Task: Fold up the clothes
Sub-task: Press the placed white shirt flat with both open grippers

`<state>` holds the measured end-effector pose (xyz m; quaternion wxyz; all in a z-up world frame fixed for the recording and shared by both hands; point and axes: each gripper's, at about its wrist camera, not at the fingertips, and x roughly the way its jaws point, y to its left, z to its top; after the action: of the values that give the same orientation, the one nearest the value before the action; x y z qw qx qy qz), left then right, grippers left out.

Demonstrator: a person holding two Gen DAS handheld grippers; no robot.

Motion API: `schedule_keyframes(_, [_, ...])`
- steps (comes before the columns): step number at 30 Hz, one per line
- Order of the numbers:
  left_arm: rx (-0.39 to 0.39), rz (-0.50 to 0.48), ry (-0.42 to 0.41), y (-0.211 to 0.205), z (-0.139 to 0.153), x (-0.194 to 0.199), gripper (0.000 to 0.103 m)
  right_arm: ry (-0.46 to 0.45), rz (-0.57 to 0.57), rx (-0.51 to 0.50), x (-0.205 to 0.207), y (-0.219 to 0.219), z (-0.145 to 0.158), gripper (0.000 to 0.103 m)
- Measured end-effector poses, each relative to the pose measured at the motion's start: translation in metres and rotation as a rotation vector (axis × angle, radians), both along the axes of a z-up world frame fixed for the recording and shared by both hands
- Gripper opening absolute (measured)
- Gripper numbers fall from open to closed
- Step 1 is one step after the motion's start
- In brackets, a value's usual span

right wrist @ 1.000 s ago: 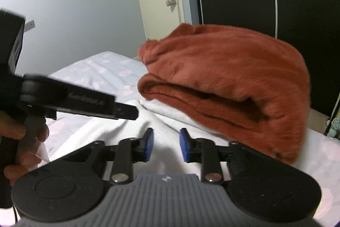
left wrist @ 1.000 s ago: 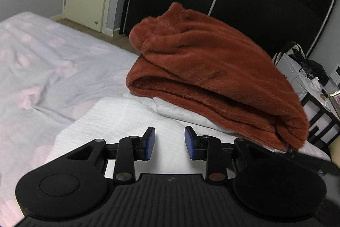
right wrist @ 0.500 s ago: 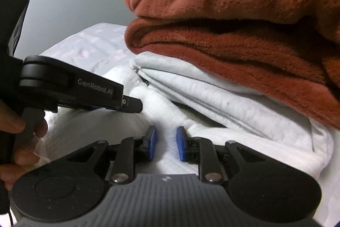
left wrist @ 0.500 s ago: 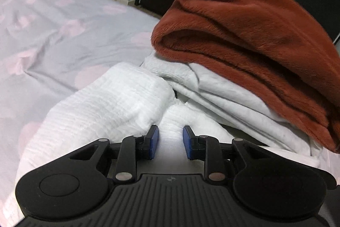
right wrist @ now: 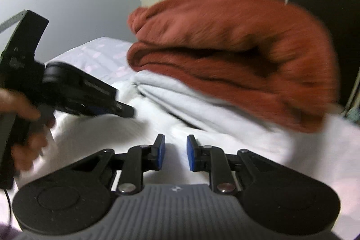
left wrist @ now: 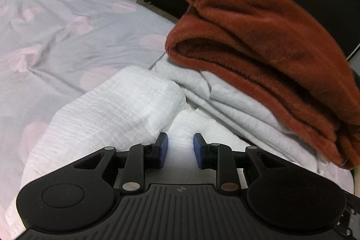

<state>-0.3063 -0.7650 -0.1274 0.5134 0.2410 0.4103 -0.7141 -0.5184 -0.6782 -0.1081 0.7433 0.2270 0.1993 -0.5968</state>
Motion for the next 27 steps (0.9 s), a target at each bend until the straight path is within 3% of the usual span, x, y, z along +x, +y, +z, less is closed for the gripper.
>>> schedule_keyframes(2, [-0.030,-0.001,0.000,0.006,0.011,0.004,0.024,0.036,-0.042,-0.014,-0.014,0.014,0.001,0.044])
schedule_keyframes(7, [-0.049,0.059,-0.047,0.010,0.014,0.020,0.024,-0.064,-0.074,0.090,-0.038,0.016,-0.024,0.043])
schedule_keyframes(9, [-0.029,0.067,-0.039,0.009,0.008,0.027,0.016,-0.090,-0.083,0.103,-0.036,0.010,-0.036,0.043])
schedule_keyframes(14, [0.001,0.067,-0.073,-0.004,-0.008,0.025,0.012,-0.088,-0.068,0.146,-0.035,0.001,-0.046,0.043])
schedule_keyframes(22, [0.000,0.076,-0.074,0.010,0.010,0.029,0.012,-0.069,-0.047,0.221,-0.035,-0.011,-0.037,0.043])
schedule_keyframes(25, [-0.008,0.074,-0.125,0.027,0.024,0.028,0.015,-0.050,-0.044,0.244,-0.034,-0.012,-0.028,0.044])
schedule_keyframes(27, [-0.014,0.083,-0.146,0.039,0.034,0.028,0.017,-0.033,-0.047,0.247,-0.031,-0.009,-0.018,0.050])
